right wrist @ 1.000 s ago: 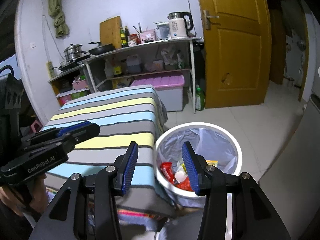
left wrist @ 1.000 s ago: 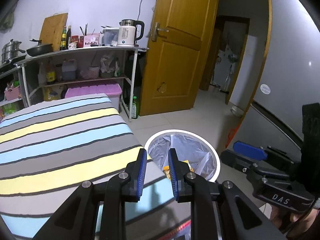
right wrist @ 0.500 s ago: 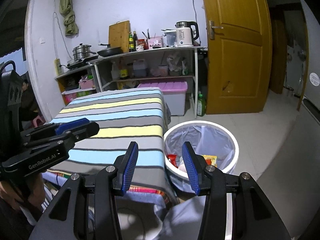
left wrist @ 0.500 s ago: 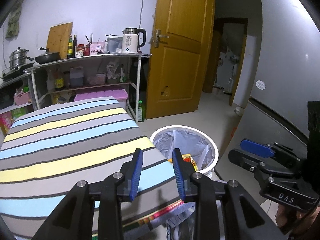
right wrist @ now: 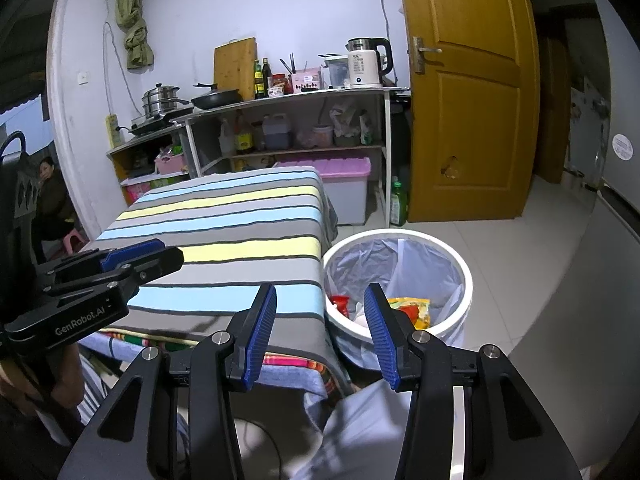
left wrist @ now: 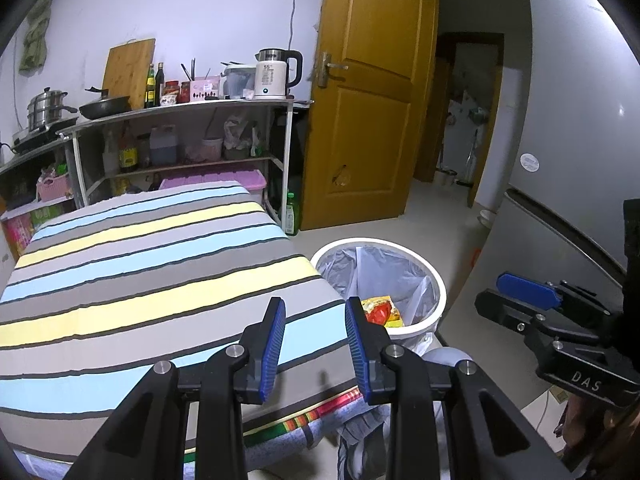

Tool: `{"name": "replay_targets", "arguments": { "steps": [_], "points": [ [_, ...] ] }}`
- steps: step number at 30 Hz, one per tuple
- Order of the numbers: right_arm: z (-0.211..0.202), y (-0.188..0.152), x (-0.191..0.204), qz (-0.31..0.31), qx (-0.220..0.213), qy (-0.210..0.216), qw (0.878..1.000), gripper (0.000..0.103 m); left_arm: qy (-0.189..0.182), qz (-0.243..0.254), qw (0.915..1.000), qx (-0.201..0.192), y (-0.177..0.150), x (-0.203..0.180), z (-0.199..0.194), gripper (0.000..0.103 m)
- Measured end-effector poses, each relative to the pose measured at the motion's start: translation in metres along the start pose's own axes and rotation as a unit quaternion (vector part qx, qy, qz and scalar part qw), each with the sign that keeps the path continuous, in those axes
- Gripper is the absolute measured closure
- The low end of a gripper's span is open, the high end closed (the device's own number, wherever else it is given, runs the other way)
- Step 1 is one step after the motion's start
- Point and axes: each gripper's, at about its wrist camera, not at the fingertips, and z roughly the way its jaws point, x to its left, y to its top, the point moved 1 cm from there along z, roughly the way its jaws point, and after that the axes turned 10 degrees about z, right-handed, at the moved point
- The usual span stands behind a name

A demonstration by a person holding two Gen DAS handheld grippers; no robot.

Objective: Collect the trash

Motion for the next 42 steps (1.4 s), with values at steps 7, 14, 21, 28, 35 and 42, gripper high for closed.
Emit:
{"name": "replay_targets", "arguments": {
  "steps": [7, 14, 21, 28, 35, 42],
  "points": [
    [0.0035, 0.0007, -0.0005, -0.001, 0.001, -0.003, 1.0, 0.056, -0.002, 0.0, 1.0, 0.0, 0.0002, -0.0006, 0.0011, 0.073],
    [0.0025, 0.0009, -0.0006, 0.0, 0.001, -0.002, 1.0, 0.056, 0.0, 0.001, 1.0, 0.001, 0.0, -0.0005, 0.0019, 0.073],
    [0.0048, 0.0004, -0.0018, -0.001, 0.003, -0.002, 1.0, 0.056, -0.002, 0.0, 1.0, 0.001, 0.0, -0.0002, 0.0021, 0.073],
    [0.0069, -0.0005, -0.0029, 0.0, 0.004, -0.003, 1.0, 0.056, 0.001, 0.002, 1.0, 0.001, -0.0004, 0.0013, 0.004, 0.073],
    [0.0086, -0.002, -0.0035, 0.0, 0.004, -0.002, 1.0, 0.056, 0.003, 0.003, 1.0, 0.001, -0.0012, 0.0037, 0.0038, 0.073],
    [0.0084, -0.0026, -0.0026, 0.0, 0.004, -0.002, 1.0, 0.056, 0.006, 0.006, 1.0, 0.001, -0.0005, 0.0032, 0.0036, 0.073]
  ]
}}
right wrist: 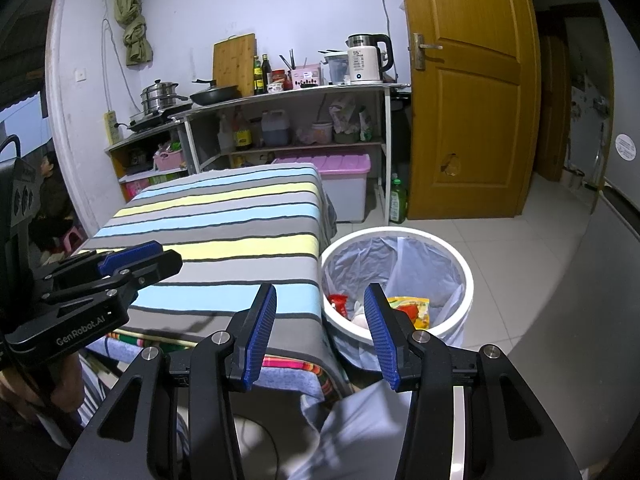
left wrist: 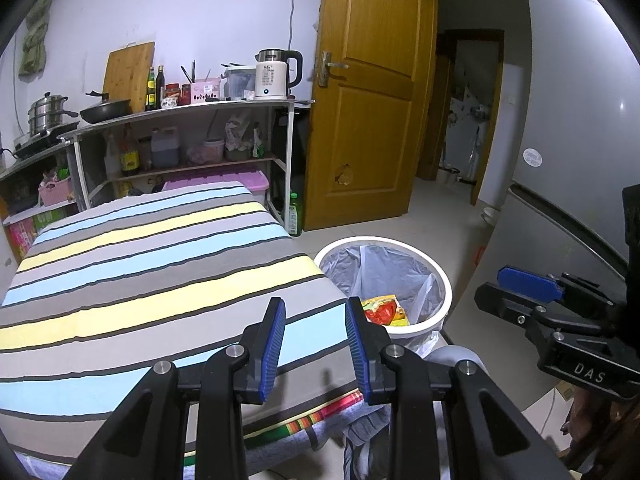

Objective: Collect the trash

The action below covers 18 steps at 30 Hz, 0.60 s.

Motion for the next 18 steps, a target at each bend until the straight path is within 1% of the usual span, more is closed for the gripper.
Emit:
{"name": "replay_targets", "arguments": {
  "steps": [18],
  "points": [
    [0.0041, -0.0024, -0.0003, -0.002, 0.003, -0.001, 1.0, 0.056, 0.002, 0.006, 1.0, 0.002, -0.0012, -0.0013, 0.0019, 0.073]
  ]
}}
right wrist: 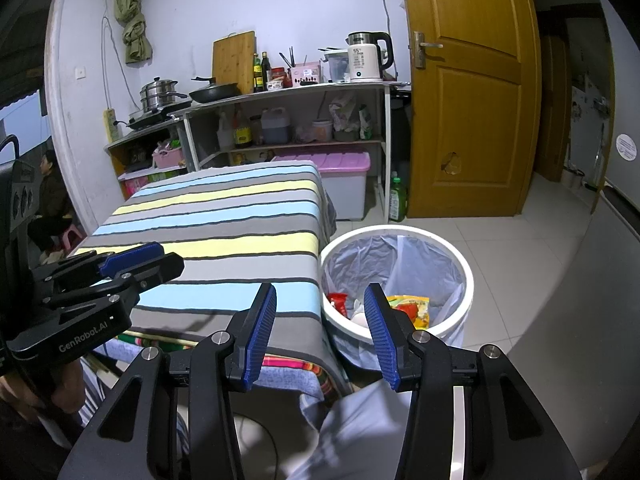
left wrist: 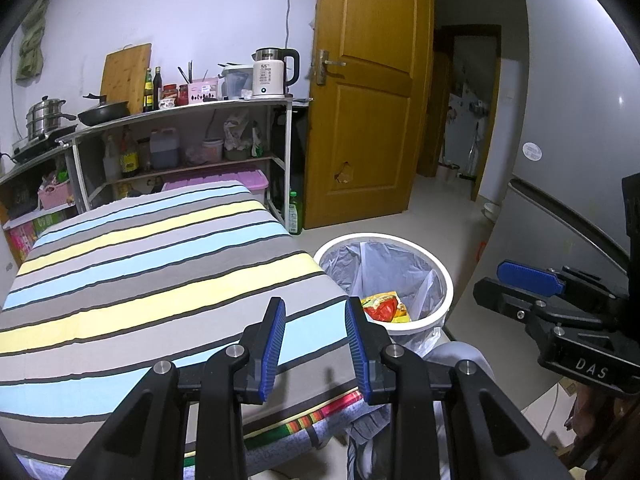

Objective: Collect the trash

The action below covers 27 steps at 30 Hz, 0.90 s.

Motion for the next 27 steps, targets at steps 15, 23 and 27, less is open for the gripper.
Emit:
{"name": "replay_targets", "arguments": {
  "steps": [15, 23, 27],
  "points": [
    [0.0007, 0.0015, 0.0001, -0.001, 0.0, 0.0, 1.0, 0.056, -0.002, 0.0, 1.0, 0.001, -0.0009, 0.0002, 0.0008, 0.073],
    [0.0004, 0.0015, 0.0009, 0.0, 0.001, 0.0, 1.0, 0.056, 0.002, 0.002, 1.0, 0.002, -0.0017, 0.0013, 0.0019, 0.073],
    [0.0027, 0.0002, 0.0005, -0.002, 0.002, 0.001, 1.0, 0.056, -0.002, -0.002, 1.0, 0.004, -0.0028, 0.0048, 0.0045, 0.073]
  ]
}}
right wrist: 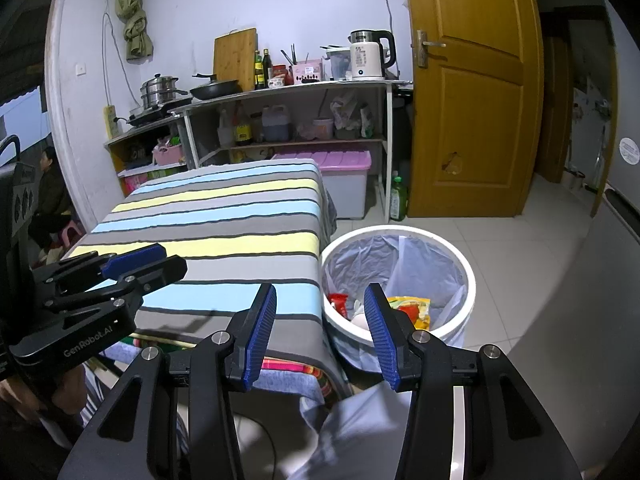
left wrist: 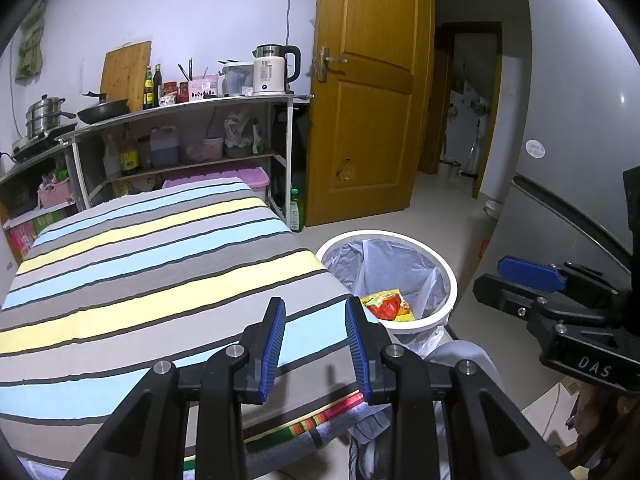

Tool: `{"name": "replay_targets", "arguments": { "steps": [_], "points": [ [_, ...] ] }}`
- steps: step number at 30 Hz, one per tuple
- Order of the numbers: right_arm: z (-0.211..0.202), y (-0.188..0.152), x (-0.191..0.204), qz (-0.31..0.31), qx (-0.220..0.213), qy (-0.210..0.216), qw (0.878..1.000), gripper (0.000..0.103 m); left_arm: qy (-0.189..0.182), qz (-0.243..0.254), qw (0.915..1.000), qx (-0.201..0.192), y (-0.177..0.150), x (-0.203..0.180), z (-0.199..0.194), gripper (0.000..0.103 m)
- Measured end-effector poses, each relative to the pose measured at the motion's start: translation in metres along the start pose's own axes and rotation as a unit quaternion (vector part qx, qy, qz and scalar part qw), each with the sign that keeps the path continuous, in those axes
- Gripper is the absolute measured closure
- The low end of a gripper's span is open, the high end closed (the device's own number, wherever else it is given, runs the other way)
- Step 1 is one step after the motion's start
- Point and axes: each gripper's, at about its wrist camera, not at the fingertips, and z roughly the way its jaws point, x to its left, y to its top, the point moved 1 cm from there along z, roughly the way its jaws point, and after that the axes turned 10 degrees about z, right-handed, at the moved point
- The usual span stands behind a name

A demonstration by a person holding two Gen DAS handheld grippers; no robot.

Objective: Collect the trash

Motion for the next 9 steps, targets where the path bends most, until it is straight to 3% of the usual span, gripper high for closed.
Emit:
{"name": "replay_targets", "arguments": {
  "steps": [9],
  "points": [
    [0.0084, -0.0001, -0.0037, -0.002, 0.005, 0.0, 1.0, 0.056, 0.0, -0.005, 1.0, -0.002, -0.0008, 0.003, 0.0038, 0.073]
  ]
}}
